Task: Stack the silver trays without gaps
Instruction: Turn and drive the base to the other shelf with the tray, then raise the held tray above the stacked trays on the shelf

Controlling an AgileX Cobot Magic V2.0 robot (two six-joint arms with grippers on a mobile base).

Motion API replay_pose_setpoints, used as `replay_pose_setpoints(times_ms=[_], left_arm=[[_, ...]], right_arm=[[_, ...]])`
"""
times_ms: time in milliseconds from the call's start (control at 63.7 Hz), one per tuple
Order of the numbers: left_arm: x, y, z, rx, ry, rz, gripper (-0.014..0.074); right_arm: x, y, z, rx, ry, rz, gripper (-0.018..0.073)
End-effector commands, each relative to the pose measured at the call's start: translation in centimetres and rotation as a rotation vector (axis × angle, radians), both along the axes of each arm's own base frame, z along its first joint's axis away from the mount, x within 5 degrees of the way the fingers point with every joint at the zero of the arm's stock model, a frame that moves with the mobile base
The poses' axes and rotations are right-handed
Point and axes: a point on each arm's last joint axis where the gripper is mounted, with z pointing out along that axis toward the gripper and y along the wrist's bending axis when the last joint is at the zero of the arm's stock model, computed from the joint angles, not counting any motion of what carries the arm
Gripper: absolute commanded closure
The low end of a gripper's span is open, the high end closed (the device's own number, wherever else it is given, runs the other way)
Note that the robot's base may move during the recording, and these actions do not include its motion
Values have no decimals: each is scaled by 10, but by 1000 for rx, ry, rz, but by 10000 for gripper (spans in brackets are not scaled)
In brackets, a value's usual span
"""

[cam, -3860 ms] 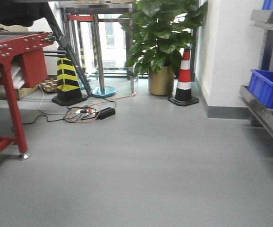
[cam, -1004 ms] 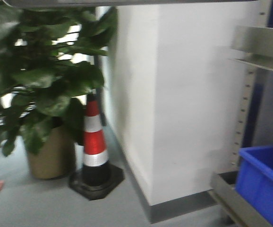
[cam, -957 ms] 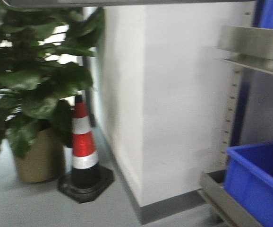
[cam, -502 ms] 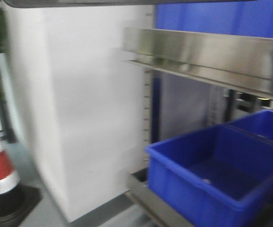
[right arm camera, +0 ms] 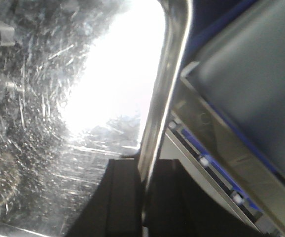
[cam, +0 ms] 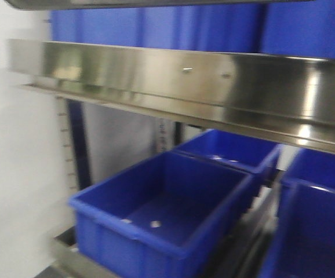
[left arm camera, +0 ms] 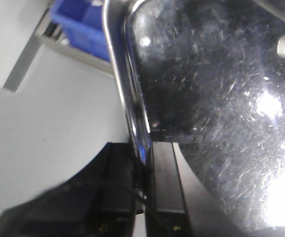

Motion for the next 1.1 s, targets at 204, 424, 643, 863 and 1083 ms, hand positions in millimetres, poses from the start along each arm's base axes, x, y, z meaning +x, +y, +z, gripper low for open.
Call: replay_pose_setpoints(times_ms=[204, 424, 643, 863, 1083], left_arm=[[-9, 12, 11, 57, -13, -2, 644], [-9, 12, 11, 57, -13, -2, 644], [-9, 12, 11, 57, -13, -2, 644], [-9, 12, 11, 57, -13, -2, 644], [-9, 12, 11, 57, -13, -2, 644]], right_arm=[[-3, -7, 21, 13, -133, 18, 503], [-3, -7, 21, 13, -133, 18, 503], [-3, -7, 21, 13, -133, 18, 503], [-3, -7, 21, 13, -133, 18, 503], [-3, -7, 21, 13, -133, 18, 503]])
